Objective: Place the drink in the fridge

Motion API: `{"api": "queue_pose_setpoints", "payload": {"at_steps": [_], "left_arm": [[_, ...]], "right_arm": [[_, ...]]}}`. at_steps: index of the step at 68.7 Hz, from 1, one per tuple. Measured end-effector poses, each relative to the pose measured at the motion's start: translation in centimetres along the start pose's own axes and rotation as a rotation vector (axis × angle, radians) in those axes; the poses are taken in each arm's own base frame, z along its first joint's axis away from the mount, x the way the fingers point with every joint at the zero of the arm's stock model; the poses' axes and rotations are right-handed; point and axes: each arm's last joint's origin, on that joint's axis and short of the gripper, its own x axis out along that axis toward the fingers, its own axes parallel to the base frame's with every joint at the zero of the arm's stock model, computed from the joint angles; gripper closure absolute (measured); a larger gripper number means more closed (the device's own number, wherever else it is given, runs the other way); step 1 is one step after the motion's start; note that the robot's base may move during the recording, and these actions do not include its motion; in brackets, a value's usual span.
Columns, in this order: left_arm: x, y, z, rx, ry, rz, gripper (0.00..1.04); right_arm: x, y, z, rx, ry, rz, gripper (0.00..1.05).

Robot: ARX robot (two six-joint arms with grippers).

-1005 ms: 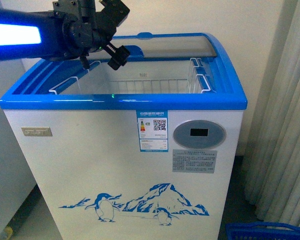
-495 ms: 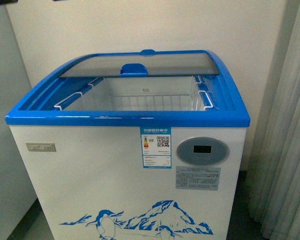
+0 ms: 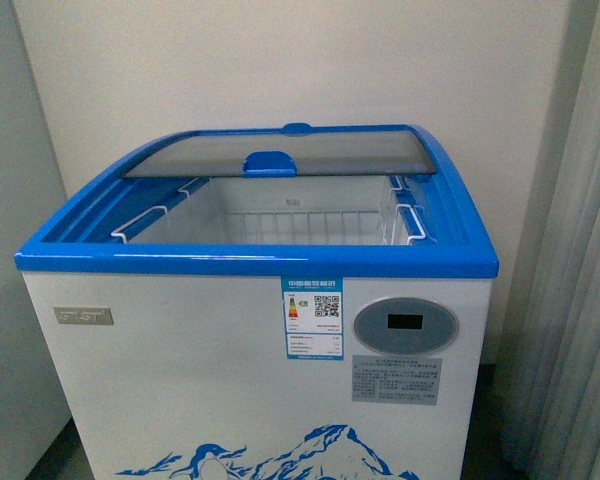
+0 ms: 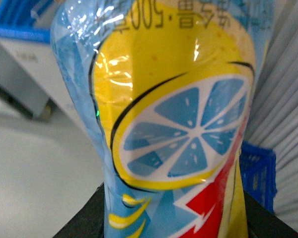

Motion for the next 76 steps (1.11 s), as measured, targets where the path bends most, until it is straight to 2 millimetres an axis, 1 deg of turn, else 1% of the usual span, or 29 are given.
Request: {"api": "queue_pose_setpoints", "payload": {"at_steps": [3,4,6,7,8,11,15,18,19,24,25,28,29,33,35,41,49,54,59,66,72,76], "left_arm": [[-0.2,0.3,-0.1,-0.001,-0.004,-0.014,0.91],[-0.4,0.5,-0.1,0.001,-0.008,-0.023,0.95],[-0.5,0.7,-0.2,0.002,-0.011,-0.02,0.99],[-0.7,0.8,-0.2,0.002,-0.014,-0.013,1.02],[-0.8,0.9,-0.3,0.001,-0.016,-0.011,1.03],[-1.1,1.1,-0.5,0.003,-0.016,0.006,1.02],[-1.6,1.1,-0.9,0.004,-0.015,0.001,1.02],[-1.8,1.1,-1.1,0.004,-0.013,-0.001,1.02],[-1.9,1.1,-1.2,0.004,-0.013,-0.001,1.02],[-2.2,1.2,-1.4,0.004,-0.013,0.0,1.02],[-2.3,1.2,-1.4,0.004,-0.013,0.0,1.02],[-2.5,1.2,-1.5,0.004,-0.013,0.0,1.02],[-2.5,1.2,-1.6,0.004,-0.013,0.0,1.02],[-2.7,1.2,-1.7,0.004,-0.012,0.0,1.02],[-2.9,1.2,-1.9,0.005,-0.012,0.0,1.02],[-3.2,1.2,-2.0,0.005,-0.014,0.0,1.02],[-3.6,1.2,-2.2,0.005,-0.015,0.0,1.02],[-3.8,1.2,-2.8,0.005,-0.025,0.0,1.02],[-4.0,1.2,-2.8,0.005,-0.025,-0.001,1.02],[-4.3,1.2,-2.7,0.005,-0.032,0.0,1.02],[-4.5,1.2,-2.7,0.005,-0.031,0.0,1.02],[-4.6,1.2,-2.7,0.005,-0.031,0.0,1.02]], "right_arm": [[0.9,-0.3,1.2,-0.06,-0.007,-0.013,0.65],[1.6,-0.5,2.2,-0.099,-0.018,-0.026,0.65],[2.3,-0.7,3.2,-0.13,-0.029,-0.035,0.65],[3.0,-1.0,4.2,-0.181,-0.042,-0.047,0.65],[3.4,-1.0,4.7,-0.202,-0.048,-0.052,0.65],[6.0,-1.3,7.8,-0.336,-0.081,-0.059,0.65],[10.7,-1.2,10.8,-0.523,-0.039,-0.065,0.65],[12.6,-0.9,11.5,-0.589,-0.008,-0.052,0.65],[13.9,-0.6,11.9,-0.648,0.015,-0.04,0.65],[16.9,0.3,12.9,-0.76,0.063,-0.011,0.65],[18.1,0.7,13.2,-0.796,0.08,-0.004,0.65],[19.7,1.3,13.6,-0.835,0.104,0.005,0.65],[20.8,1.8,14.0,-0.858,0.115,0.009,0.65],[22.8,2.6,14.5,-0.896,0.126,0.006,0.65],[24.6,3.4,15.0,-0.919,0.126,-0.015,0.65],[27.4,4.9,15.5,-0.95,0.109,-0.022,0.65],[29.9,6.3,15.3,-1.007,0.104,-0.012,0.65],[31.5,7.0,15.0,-1.023,0.105,-0.011,0.65],[32.9,7.3,14.6,-1.027,0.096,-0.008,0.65],[35.3,7.6,13.6,-1.025,0.083,-0.02,0.65],[36.7,7.7,12.8,-1.023,0.079,-0.029,0.65],[37.4,7.7,12.4,-1.022,0.075,-0.035,0.65]]}}
